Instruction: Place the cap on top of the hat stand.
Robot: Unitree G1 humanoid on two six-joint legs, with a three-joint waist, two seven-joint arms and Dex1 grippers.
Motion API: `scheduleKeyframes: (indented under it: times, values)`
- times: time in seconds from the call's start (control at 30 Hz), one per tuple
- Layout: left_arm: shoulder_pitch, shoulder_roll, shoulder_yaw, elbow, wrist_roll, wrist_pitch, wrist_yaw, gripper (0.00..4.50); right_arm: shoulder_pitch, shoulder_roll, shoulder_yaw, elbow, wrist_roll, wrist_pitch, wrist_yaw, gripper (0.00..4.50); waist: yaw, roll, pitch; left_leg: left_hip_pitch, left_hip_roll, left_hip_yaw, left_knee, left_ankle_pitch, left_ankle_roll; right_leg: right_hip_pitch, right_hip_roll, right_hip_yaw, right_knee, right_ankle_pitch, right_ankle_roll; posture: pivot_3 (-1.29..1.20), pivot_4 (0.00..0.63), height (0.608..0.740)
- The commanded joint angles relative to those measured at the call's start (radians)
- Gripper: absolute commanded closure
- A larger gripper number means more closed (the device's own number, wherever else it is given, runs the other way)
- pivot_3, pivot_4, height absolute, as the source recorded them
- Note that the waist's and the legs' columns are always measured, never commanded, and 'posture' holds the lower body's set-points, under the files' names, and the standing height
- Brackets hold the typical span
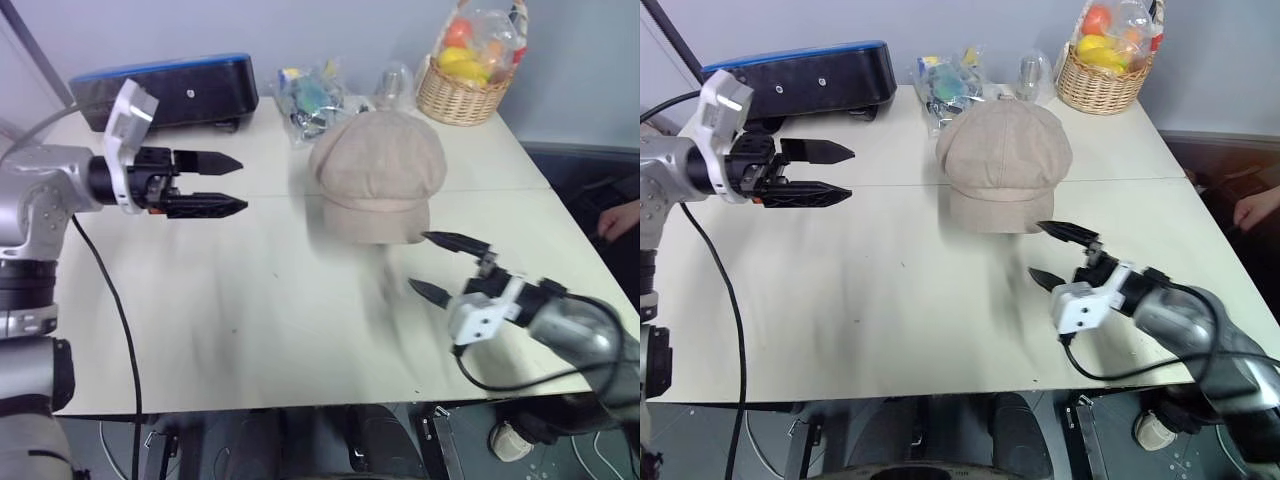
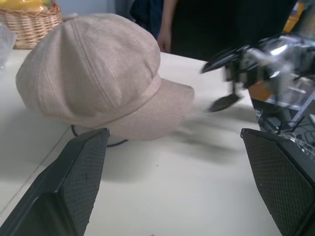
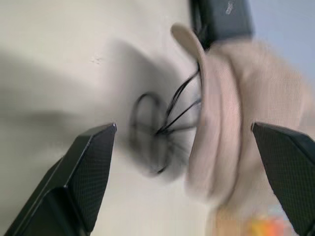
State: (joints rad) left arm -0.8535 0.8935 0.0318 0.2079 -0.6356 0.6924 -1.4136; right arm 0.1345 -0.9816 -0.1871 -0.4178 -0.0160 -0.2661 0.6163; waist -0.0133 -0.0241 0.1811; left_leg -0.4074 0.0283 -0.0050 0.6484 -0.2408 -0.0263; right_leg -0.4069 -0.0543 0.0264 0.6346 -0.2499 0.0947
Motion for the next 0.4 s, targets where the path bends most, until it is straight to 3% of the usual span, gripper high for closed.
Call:
scheduleKeyframes:
  times: [0.03, 0.13, 0.2, 0.4]
  values:
    - [-0.052, -0.004, 0.011, 0.038, 0.025, -0.038, -0.023, 0.00, 0.029, -0.072, -0.263, -0.139, 0.482, 0.435, 0.148, 0.02, -0.002, 0.000, 0.000, 0.000, 0.000, 0.000, 0.000, 0.000, 0.000, 0.001, 0.000, 0.000, 0.000, 0.000, -0.002, 0.00, 0.150, 0.740]
    - [-0.071, -0.011, 0.013, 0.064, 0.036, -0.050, -0.028, 0.00, -0.014, -0.140, -0.446, -0.099, 0.855, 0.757, 0.213, 0.02, 0.002, 0.000, 0.000, 0.001, 0.002, 0.000, 0.000, 0.000, 0.000, 0.001, 0.001, 0.000, 0.000, 0.000, -0.002, 0.00, 0.150, 0.740]
    - [-0.081, -0.017, 0.016, 0.082, 0.043, -0.059, -0.026, 0.00, -0.076, -0.183, -0.517, -0.010, 1.005, 0.907, 0.232, 0.02, 0.003, -0.001, 0.000, 0.001, 0.002, -0.001, 0.000, 0.000, 0.000, 0.001, 0.002, 0.000, -0.001, 0.000, -0.003, 0.00, 0.150, 0.740]
    - [-0.087, -0.030, 0.030, 0.086, 0.045, -0.058, -0.005, 0.00, -0.147, -0.218, -0.528, 0.075, 1.085, 1.083, 0.276, 0.02, 0.005, -0.001, 0.000, 0.000, 0.002, -0.001, 0.000, 0.000, 0.000, 0.001, 0.002, -0.001, -0.002, 0.000, -0.003, 0.00, 0.150, 0.740]
